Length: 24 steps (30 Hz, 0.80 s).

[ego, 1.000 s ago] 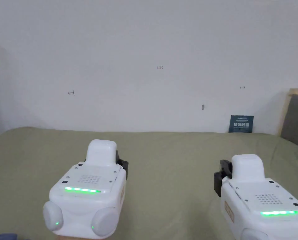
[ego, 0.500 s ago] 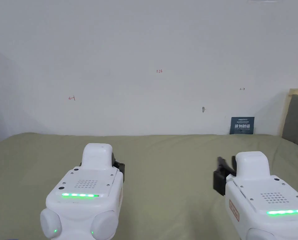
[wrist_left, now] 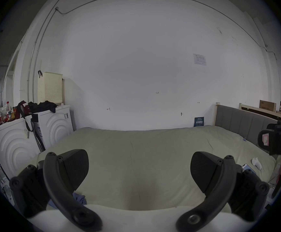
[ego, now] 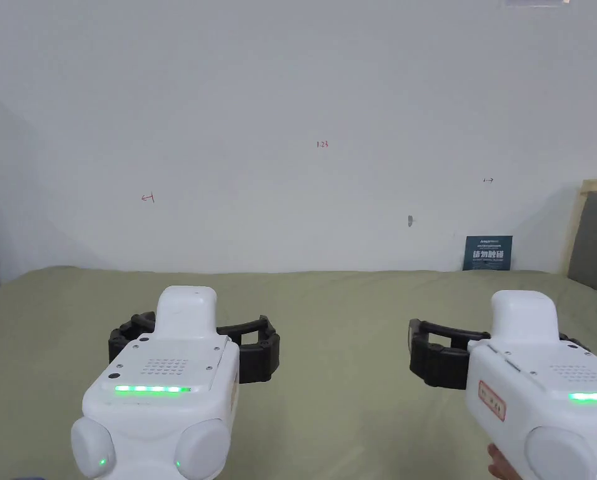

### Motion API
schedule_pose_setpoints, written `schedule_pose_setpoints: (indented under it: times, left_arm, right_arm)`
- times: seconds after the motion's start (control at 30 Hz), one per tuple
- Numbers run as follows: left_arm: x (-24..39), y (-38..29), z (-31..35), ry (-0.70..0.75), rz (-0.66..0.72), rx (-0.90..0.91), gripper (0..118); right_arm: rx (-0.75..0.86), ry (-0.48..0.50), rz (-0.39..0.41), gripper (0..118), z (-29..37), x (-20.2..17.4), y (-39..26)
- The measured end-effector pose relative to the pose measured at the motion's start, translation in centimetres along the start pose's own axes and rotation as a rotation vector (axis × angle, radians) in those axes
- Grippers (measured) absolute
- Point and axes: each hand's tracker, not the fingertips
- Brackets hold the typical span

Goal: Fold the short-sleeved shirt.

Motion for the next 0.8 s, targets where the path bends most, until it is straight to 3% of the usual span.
schedule_pose_setpoints:
  times: [0.03,0.13,0.2,0.37,0.53,0.63,0.7,0.8]
  left_arm:
    - [0.0,0.1,0.1,0.001,-0.001,-0.007,118]
    - [0.2,0.2,0.4,-0.001,0.004,-0.018,118]
    - [0.2,0.2,0.6,-0.007,-0.001,-0.016,118]
    - [0.1,0.2,0.5,-0.004,0.006,-0.023,118]
    - [0.5,0.4,0.7,-0.008,0.006,-0.031,118]
    - [0.6,0.6,0.9,-0.018,0.012,-0.03,118]
    - [0.7,0.7,0.8,-0.022,0.014,-0.037,118]
    - [0.9,0.8,0.8,-0.024,0.012,-0.036,118]
  right_arm:
    - [-0.012,-0.039,-0.017,118,0.4,-0.2,0.3]
    - [-0.036,-0.168,0.046,118,0.2,-1.0,1.1]
    - [-0.01,-0.188,0.127,118,0.8,-1.6,1.0]
    - [0.055,-0.167,0.19,118,1.7,-2.3,0.3]
    - [0.057,-0.098,0.155,118,2.2,-2.4,0.0]
    - [0.109,-0.168,0.178,118,2.6,-2.9,-0.4]
    - [0.064,-0.083,0.135,118,2.8,-2.5,0.0]
    - [0.024,-0.045,0.049,118,2.8,-2.0,0.3]
